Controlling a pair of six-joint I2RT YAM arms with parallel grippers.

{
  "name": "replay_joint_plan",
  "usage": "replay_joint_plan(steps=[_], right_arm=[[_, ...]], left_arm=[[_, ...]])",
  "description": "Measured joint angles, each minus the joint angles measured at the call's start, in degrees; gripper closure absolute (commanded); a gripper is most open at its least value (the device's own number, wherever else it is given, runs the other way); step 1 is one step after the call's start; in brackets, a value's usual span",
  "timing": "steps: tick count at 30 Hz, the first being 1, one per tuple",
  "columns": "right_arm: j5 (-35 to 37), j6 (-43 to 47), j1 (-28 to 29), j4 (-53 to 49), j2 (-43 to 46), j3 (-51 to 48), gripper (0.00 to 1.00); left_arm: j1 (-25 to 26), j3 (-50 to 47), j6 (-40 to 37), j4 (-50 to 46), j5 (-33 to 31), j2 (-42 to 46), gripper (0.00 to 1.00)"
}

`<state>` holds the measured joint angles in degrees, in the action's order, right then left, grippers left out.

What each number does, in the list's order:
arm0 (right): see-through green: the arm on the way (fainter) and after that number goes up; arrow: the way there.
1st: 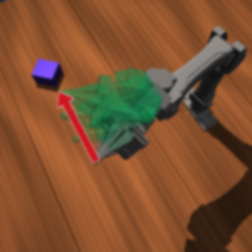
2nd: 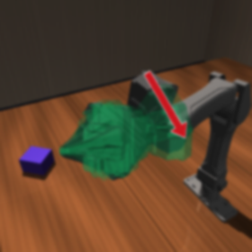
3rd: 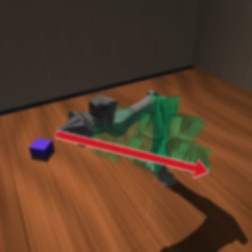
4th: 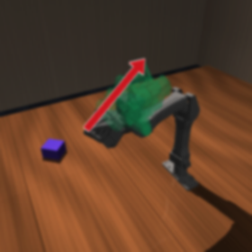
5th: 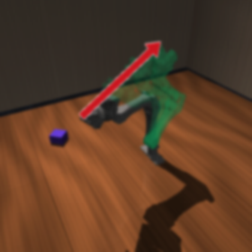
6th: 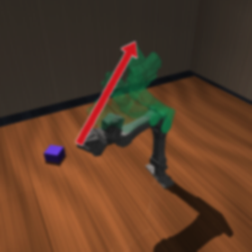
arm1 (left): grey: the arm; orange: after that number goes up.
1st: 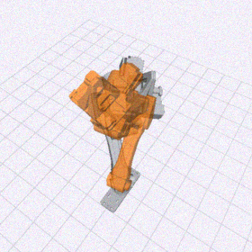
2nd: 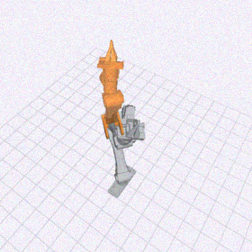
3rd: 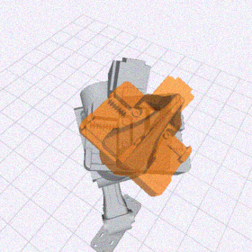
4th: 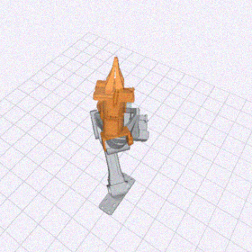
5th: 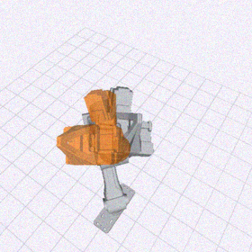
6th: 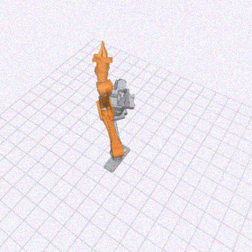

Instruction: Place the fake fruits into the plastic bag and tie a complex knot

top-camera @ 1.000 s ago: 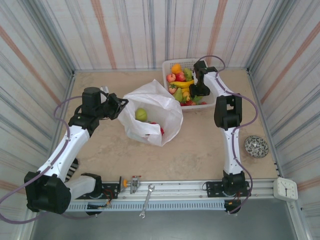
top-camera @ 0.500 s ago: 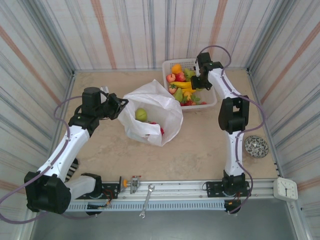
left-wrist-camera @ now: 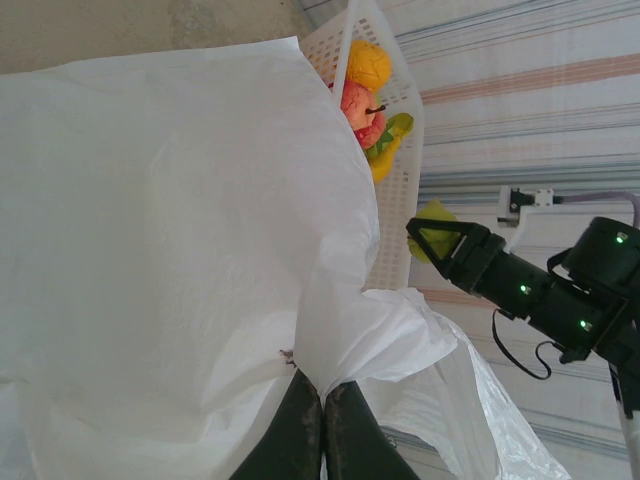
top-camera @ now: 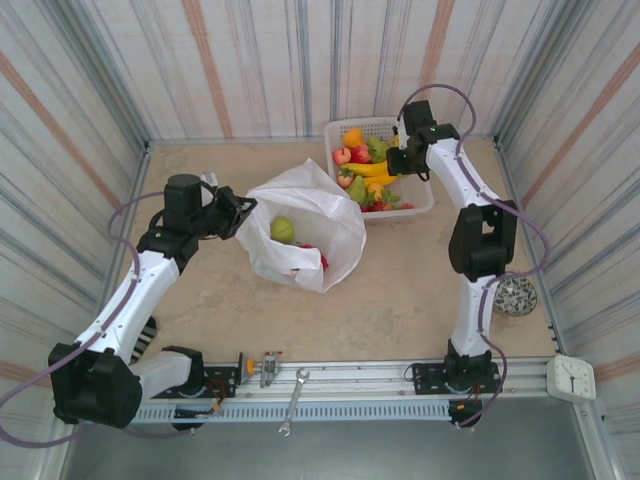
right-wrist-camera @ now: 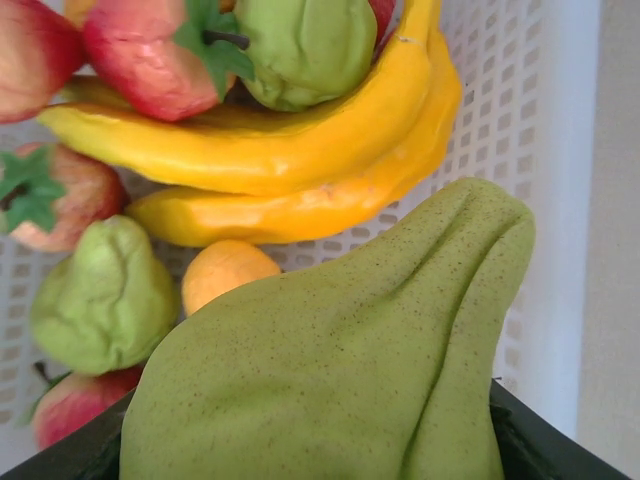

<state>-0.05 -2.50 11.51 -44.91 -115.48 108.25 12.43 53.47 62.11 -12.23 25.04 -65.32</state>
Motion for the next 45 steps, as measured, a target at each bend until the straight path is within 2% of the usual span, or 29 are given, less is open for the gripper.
replay_joint_plan(steps=[10, 20, 24, 31, 38, 45], right_arm=[[-2.7, -2.0, 1.0, 6.3, 18.2, -18.9, 0.43], [-3.5, -4.2, 6.2, 7.9, 36.7, -33.3, 0.44], [-3.4, -5.2, 10.1, 7.8, 44.3, -38.8, 0.45], [-2.8, -8.3, 20.1, 7.6, 54.9, -46.0, 0.46], [-3.0, -11.9, 28.3, 13.3, 58.0, -52.9, 0.47], [-2.7, -12.2, 36.2, 23.3, 50.7, -53.6, 0.48]], left_arm=[[0.0, 0.0, -0.2, 0.0, 0.0, 0.0, 1.0], [0.0, 0.0, -0.4, 0.0, 0.0, -0.5, 1.0], [0.0, 0.0, -0.4, 0.0, 0.0, -0.6, 1.0], [0.1, 0.0, -0.4, 0.0, 0.0, -0.7, 1.0], [0.1, 0.0, -0.4, 0.1, 0.0, -0.9, 1.0], [0.1, 0.0, -0.4, 0.1, 0.3, -0.9, 1.0]])
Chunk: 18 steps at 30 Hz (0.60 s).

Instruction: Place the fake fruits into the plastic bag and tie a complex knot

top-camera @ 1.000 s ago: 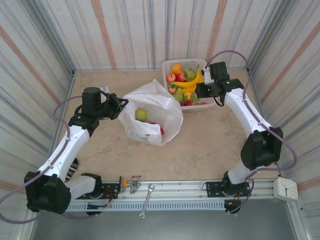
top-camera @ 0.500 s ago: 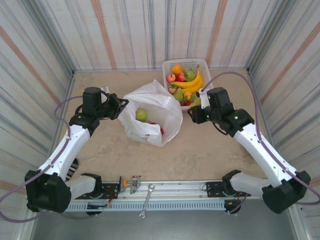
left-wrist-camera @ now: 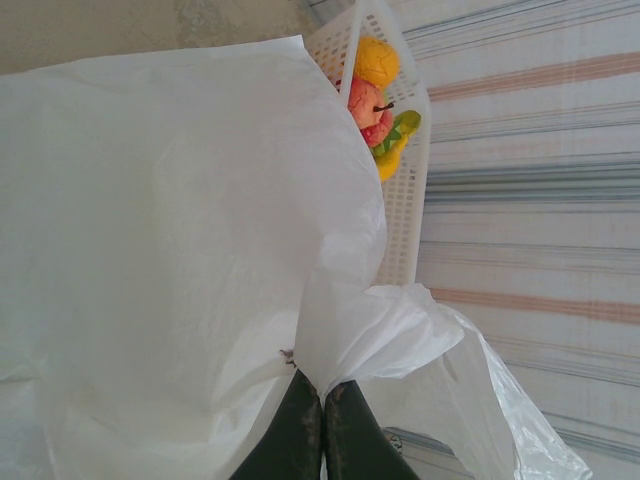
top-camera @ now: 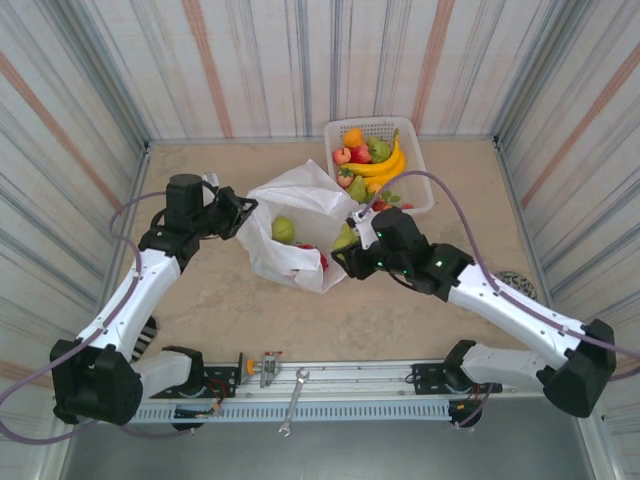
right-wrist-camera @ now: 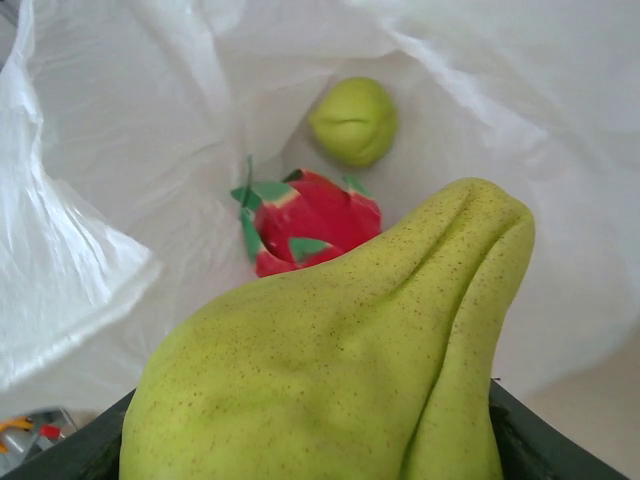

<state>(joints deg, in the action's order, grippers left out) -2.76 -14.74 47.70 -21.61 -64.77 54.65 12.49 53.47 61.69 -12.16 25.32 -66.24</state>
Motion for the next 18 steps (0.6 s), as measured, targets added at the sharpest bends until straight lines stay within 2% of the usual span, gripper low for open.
replay_joint_plan(steps=[5, 18], right_arm=[[0.2, 0.4, 1.8, 6.0, -8.6, 2.7, 0.49], [2.4, 3.7, 1.7, 17.9, -27.9, 13.2, 0.48]], left_arm=[[0.0, 0.0, -0.2, 0.0, 0.7, 0.0, 1.0], [0.0, 0.0, -0.5, 0.0, 1.2, -0.3, 1.0]])
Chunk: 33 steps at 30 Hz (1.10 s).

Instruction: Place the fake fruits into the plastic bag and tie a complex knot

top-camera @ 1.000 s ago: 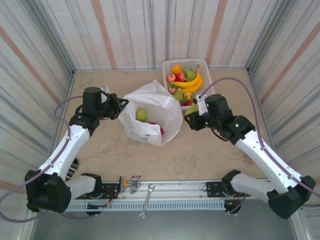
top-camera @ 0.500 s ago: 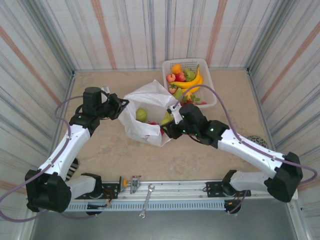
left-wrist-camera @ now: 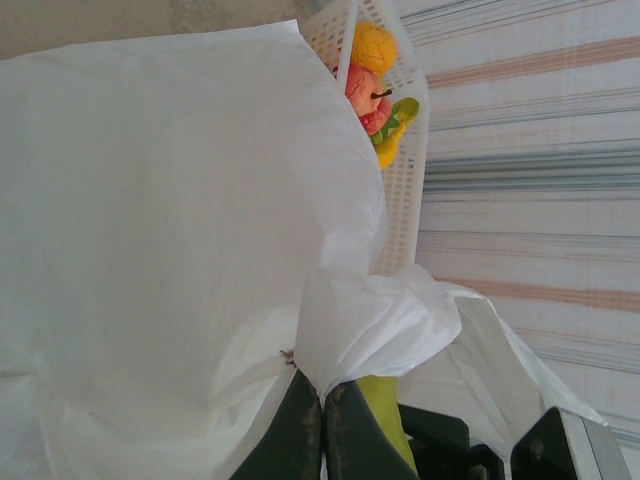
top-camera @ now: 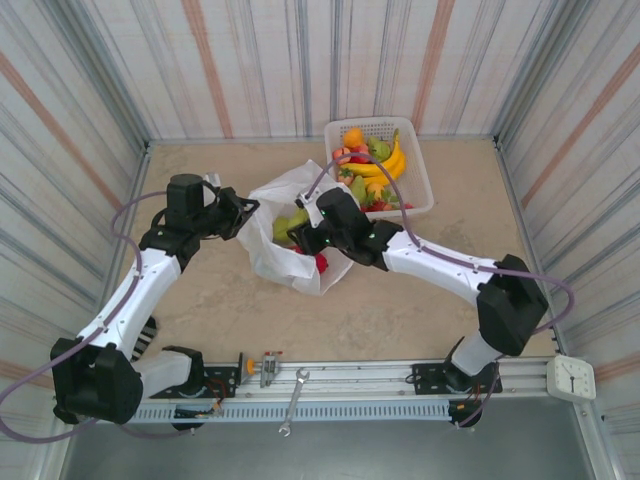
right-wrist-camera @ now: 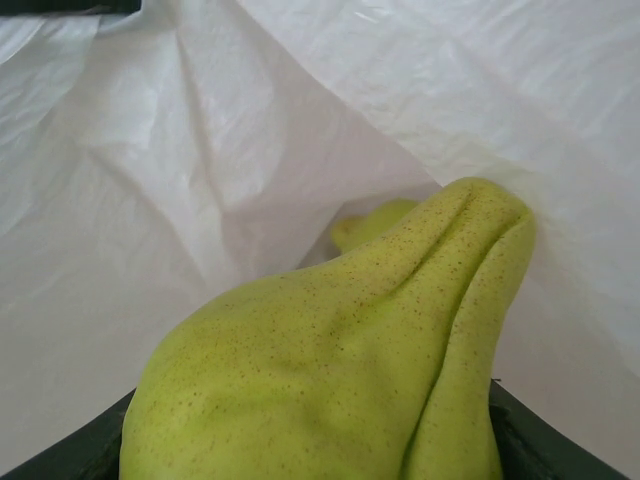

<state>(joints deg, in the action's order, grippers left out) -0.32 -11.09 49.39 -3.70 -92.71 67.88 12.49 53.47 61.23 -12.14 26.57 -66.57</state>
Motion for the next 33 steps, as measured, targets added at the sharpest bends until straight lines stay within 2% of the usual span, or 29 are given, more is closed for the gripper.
replay_joint_plan(steps=[11, 20, 33], right_arm=[[3.4, -0.1, -3.8, 4.4, -9.9, 4.0, 0.47], [3.6, -0.5, -4.4, 5.0, -12.3, 4.8, 0.42], [3.8, -0.7, -4.4, 5.0, -12.4, 5.6, 0.2]], left_arm=[[0.0, 0.0, 0.0, 0.0, 0.0, -0.1, 1.0], [0.0, 0.0, 0.0, 0.0, 0.0, -1.0, 1.0], [0.4, 0.0, 0.0, 0.0, 0.0, -1.2, 1.0]])
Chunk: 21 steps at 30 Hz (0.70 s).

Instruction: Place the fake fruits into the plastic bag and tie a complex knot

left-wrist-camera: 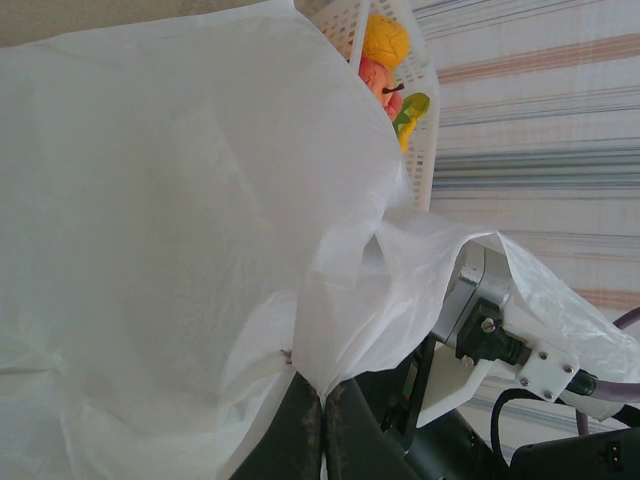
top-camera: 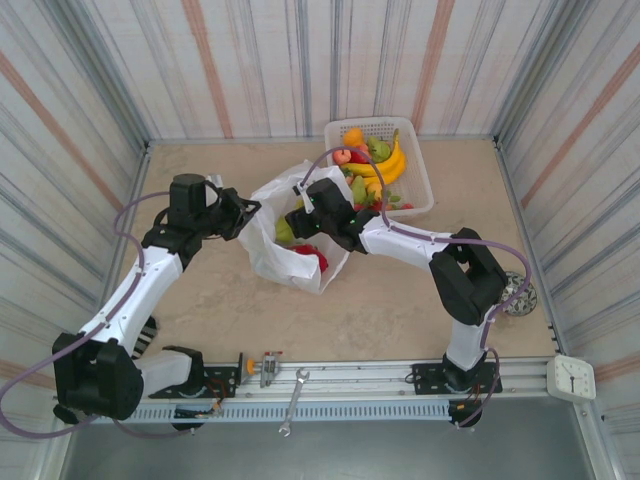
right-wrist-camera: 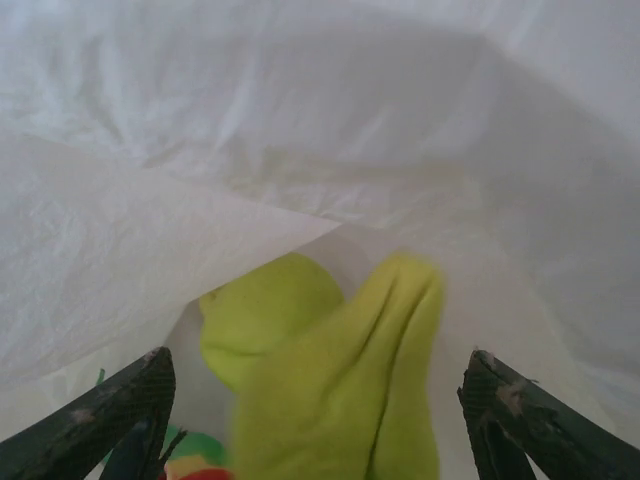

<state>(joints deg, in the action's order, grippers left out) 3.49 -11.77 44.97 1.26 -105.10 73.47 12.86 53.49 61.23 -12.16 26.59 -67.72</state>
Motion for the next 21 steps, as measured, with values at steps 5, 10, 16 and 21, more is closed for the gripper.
replay_joint_plan(steps=[5, 10, 16, 21], right_arm=[[0.2, 0.0, 0.0, 0.0, 0.0, 0.0, 0.2], [0.3, 0.0, 0.0, 0.0, 0.0, 0.0, 0.2], [0.9, 0.0, 0.0, 0.0, 0.0, 0.0, 0.2], [1.1, 0.0, 0.0, 0.0, 0.1, 0.0, 0.19]], left_arm=[[0.0, 0.0, 0.0, 0.0, 0.0, 0.0, 1.0], [0.0, 0.0, 0.0, 0.0, 0.0, 0.0, 1.0], [0.0, 0.0, 0.0, 0.0, 0.0, 0.0, 1.0], [0.0, 0.0, 0.0, 0.0, 0.0, 0.0, 1.0]])
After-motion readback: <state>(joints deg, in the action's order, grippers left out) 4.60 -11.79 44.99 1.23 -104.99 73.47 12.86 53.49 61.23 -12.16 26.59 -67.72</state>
